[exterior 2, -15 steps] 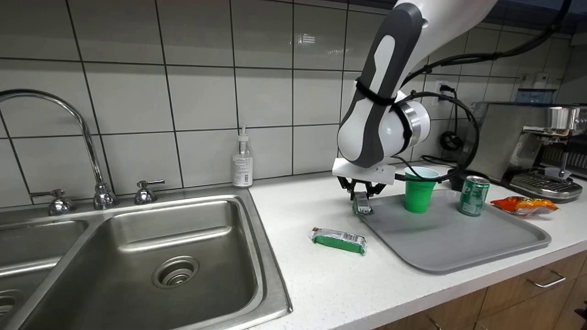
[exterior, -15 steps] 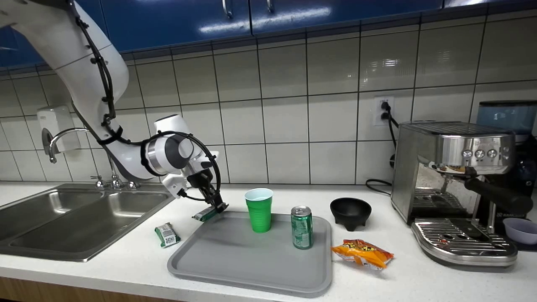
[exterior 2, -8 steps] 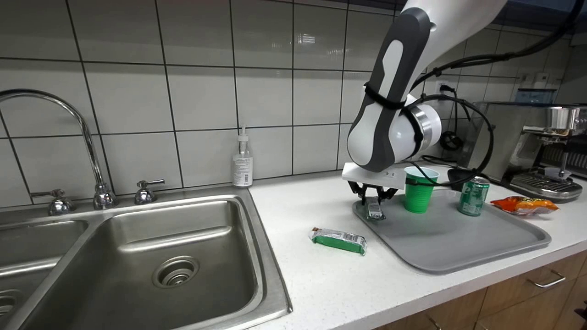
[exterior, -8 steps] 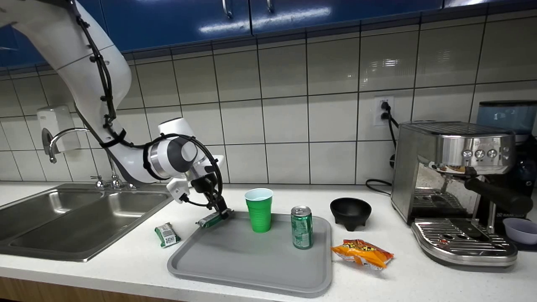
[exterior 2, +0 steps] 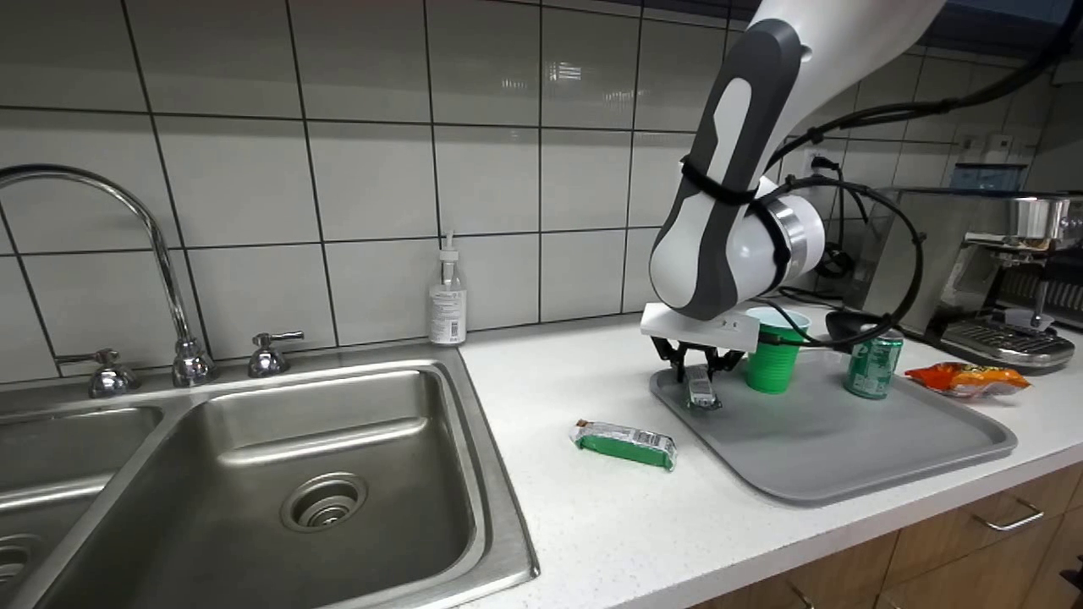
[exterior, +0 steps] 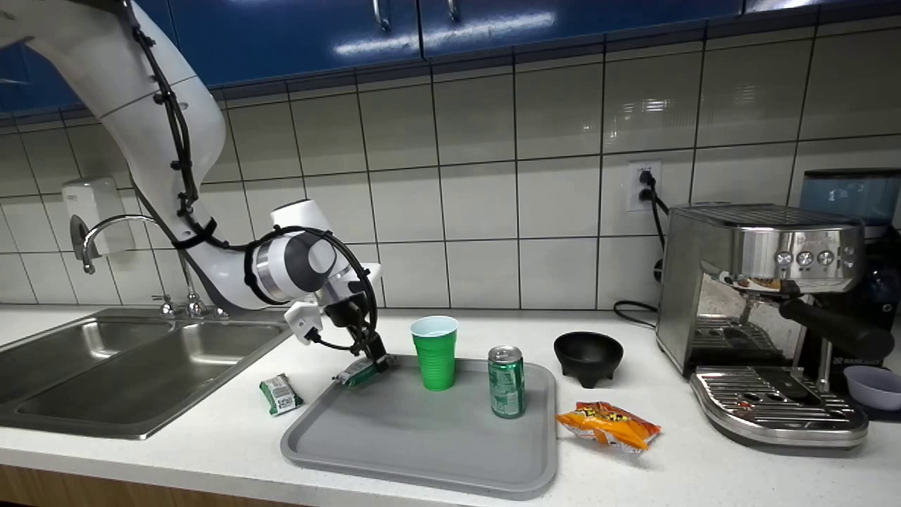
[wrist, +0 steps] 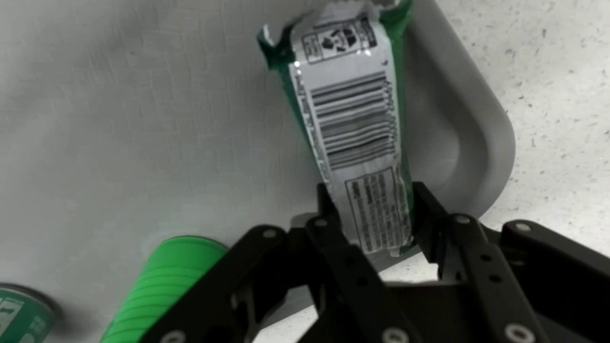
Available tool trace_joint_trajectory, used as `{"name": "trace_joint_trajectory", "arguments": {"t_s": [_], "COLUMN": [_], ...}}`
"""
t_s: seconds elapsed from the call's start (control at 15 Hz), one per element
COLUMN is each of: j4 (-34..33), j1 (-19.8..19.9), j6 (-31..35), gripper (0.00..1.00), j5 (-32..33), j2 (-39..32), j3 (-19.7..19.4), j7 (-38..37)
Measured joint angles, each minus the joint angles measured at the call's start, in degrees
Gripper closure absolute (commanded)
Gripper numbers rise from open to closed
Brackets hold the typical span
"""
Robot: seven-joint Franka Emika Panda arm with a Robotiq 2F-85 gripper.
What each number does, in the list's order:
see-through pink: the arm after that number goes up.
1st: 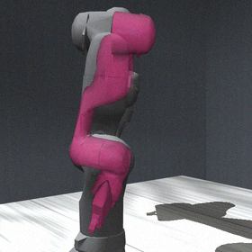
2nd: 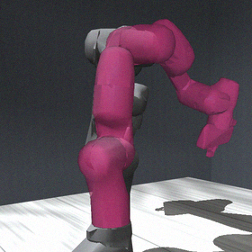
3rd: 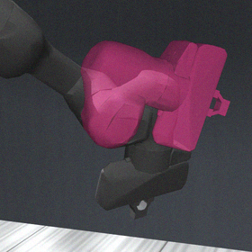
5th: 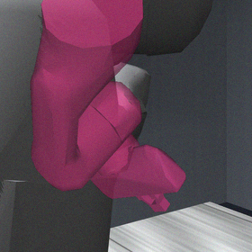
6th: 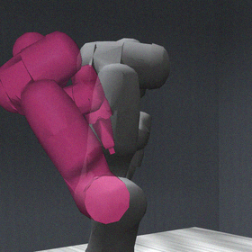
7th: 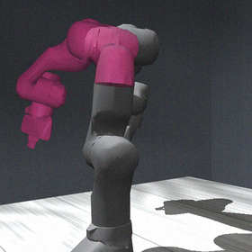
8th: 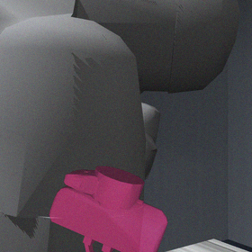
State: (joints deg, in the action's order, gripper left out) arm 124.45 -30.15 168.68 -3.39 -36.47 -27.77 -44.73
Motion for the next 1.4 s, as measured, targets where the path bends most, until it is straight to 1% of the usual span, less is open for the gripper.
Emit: {"name": "trace_joint_trajectory", "arguments": {"t_s": [0.07, 0.13, 0.27, 0.8, 1.0, 1.2, 1.4], "j4": [0.0, 0.0, 0.0, 0.4, 1.2, 2.3, 3.2], "j1": [0.1, 0.1, 0.2, -0.2, -0.1, 1.6, 5.8], "j6": [0.0, 0.0, 0.0, 1.2, 2.7, 4.0, 4.3], "gripper": [0.19, 0.11, 0.00, 0.00, 0.00, 0.00, 0.00], "j5": [0.0, 0.0, 0.1, 2.5, 3.5, 3.5, 3.4], "j2": [0.0, 0.0, 0.1, 2.0, 3.5, 5.5, 7.8], "j3": [0.0, 0.0, 0.0, 0.4, 1.7, 5.2, 10.9], "j7": [0.0, 0.0, 0.0, 0.2, 1.7, 5.7, 11.3]}}
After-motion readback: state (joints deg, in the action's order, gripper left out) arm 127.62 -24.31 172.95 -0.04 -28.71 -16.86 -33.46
